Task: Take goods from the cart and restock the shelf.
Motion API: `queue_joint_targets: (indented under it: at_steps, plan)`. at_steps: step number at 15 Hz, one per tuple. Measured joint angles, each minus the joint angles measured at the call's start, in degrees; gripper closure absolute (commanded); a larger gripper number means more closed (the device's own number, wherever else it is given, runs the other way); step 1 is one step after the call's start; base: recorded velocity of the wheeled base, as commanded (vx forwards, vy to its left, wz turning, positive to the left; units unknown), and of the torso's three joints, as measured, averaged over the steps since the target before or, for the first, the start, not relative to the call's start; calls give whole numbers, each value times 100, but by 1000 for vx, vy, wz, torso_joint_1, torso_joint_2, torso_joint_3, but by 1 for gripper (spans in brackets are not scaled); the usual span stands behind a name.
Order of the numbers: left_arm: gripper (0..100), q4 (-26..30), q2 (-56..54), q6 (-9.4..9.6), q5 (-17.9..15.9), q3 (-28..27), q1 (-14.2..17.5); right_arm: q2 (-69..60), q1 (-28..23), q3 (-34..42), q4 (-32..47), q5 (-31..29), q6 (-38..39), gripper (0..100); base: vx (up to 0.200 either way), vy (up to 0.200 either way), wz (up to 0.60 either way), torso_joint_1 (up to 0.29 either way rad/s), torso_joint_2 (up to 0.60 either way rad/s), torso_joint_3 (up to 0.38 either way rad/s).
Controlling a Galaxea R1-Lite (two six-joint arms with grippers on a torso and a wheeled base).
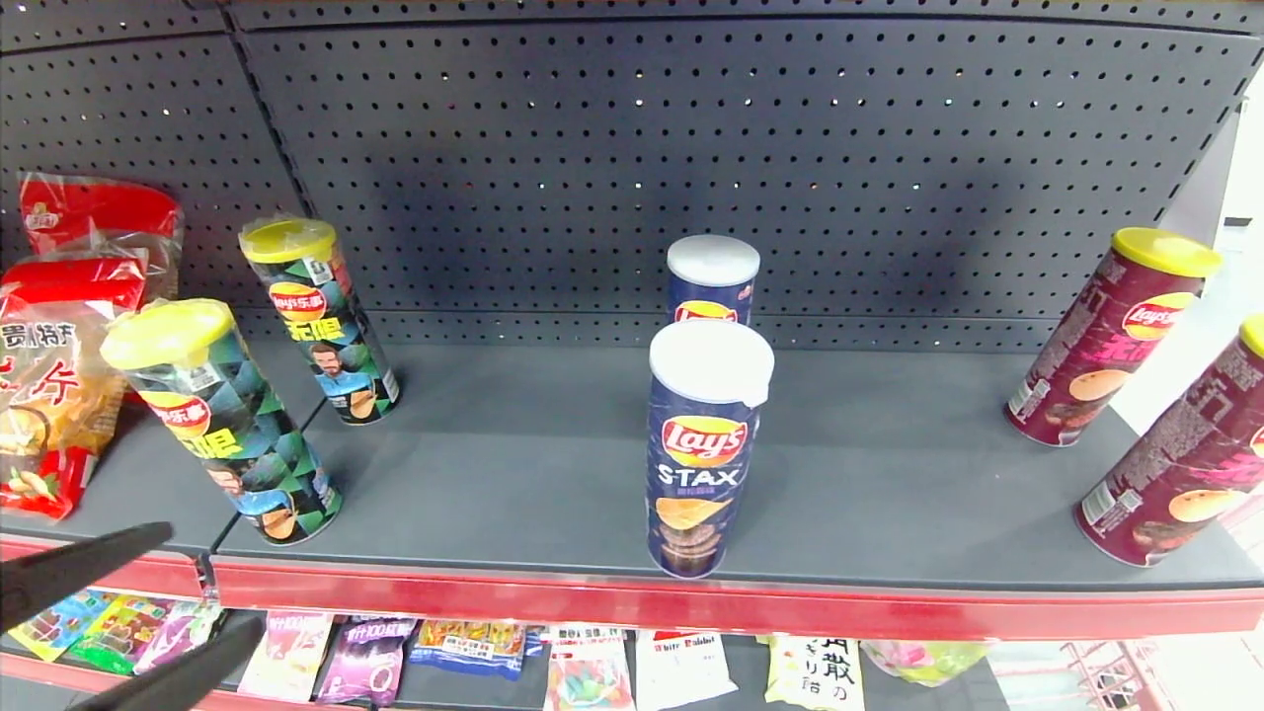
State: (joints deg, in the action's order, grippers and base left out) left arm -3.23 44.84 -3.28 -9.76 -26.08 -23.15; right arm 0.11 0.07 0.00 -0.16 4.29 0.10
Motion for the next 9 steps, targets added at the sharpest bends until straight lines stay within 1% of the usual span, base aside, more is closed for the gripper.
queue_joint_targets:
  at_steps: [1, 2, 4, 6, 8, 9]
  plan:
    - [0, -38, 485, 41, 85, -66, -256, 0, 0, 0, 0, 0, -2, 0, 0, 0, 0, 0, 0, 0]
    - [0, -71, 924, 88, 121, -132, -400, 0, 0, 0, 0, 0, 0, 0, 0, 0, 0, 0, 0, 0]
    - [0, -122, 1762, 227, 96, -305, -549, 0, 0, 0, 0, 0, 0, 0, 0, 0, 0, 0, 0, 0]
    - [0, -144, 2465, 467, 51, -538, -603, 0, 0, 0, 0, 0, 0, 0, 0, 0, 0, 0, 0, 0]
    - [0, -152, 3140, 807, -22, -840, -629, 0, 0, 0, 0, -2, 0, 0, 0, 0, 0, 0, 0, 0]
    - [0, -152, 3413, 946, -63, -975, -634, 0, 0, 0, 0, -2, 0, 0, 0, 0, 0, 0, 0, 0]
